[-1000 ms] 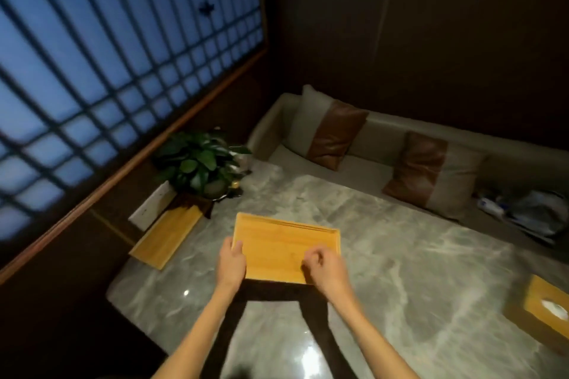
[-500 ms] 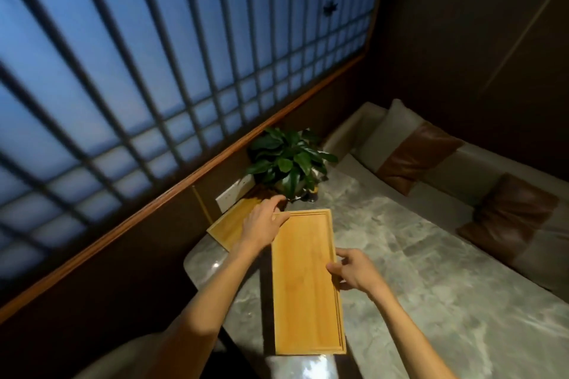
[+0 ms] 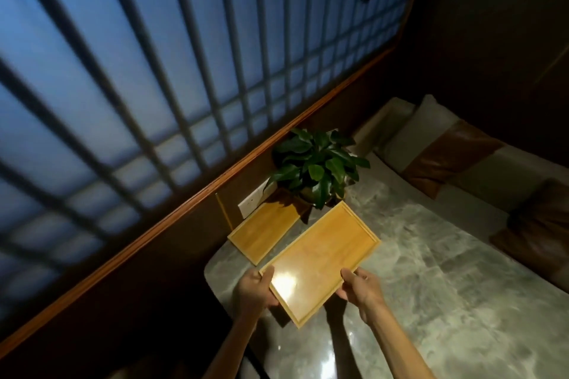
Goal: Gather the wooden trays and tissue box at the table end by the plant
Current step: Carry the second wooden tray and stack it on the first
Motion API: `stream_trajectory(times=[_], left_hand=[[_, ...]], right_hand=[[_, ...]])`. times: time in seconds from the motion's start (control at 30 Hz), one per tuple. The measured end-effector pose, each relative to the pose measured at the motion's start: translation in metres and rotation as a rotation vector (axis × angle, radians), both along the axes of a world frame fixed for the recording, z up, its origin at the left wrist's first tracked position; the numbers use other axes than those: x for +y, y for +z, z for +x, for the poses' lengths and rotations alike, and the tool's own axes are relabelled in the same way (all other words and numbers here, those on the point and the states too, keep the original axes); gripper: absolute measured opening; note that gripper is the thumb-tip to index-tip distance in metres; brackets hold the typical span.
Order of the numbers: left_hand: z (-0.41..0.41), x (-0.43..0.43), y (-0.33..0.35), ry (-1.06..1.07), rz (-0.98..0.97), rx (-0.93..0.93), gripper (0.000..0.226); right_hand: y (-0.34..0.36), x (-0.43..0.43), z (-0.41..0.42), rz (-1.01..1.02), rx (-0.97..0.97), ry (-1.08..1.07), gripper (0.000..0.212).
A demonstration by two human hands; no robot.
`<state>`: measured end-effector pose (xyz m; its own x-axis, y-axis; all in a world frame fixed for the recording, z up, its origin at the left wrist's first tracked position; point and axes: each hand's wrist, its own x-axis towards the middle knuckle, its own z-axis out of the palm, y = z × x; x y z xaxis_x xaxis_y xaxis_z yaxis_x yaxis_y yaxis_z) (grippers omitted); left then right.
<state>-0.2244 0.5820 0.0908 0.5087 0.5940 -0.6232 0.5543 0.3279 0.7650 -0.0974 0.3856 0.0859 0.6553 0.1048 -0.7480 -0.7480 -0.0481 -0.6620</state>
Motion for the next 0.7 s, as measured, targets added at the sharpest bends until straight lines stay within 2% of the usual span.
stream_trajectory(times=[0.07, 0.13, 0.2, 0.3, 0.4, 0.57, 0.7], left_hand=[[0.010, 0.010, -0.015, -0.037, 0.011, 0.044, 0.037], [0.019, 0.017, -0.031, -0.070, -0.025, 0.117, 0.027], [0.023, 0.026, -0.054, -0.117, -0.037, 0.200, 0.033], [0.028, 0.043, -0.092, -0.386, 0.282, 0.436, 0.051], [0.032, 0.049, -0.114, -0.607, 0.347, 0.582, 0.051], [0.023, 0.055, -0.136, -0.768, 0.510, 0.635, 0.051], [0.026, 0.062, -0.147, -0.798, 0.519, 0.654, 0.053]], right_hand=[[-0.010, 0.014, 0.011, -0.048, 0.003, 0.016, 0.010], [-0.026, 0.029, 0.022, -0.187, 0.006, 0.052, 0.011], [-0.051, 0.044, 0.029, -0.319, 0.033, 0.087, 0.013], [-0.087, 0.064, 0.033, -0.541, 0.047, 0.110, 0.008], [-0.116, 0.069, 0.024, -0.710, 0.064, 0.175, 0.021], [-0.137, 0.075, 0.009, -0.876, -0.036, 0.282, 0.033], [-0.135, 0.084, 0.006, -1.003, -0.136, 0.337, 0.033]])
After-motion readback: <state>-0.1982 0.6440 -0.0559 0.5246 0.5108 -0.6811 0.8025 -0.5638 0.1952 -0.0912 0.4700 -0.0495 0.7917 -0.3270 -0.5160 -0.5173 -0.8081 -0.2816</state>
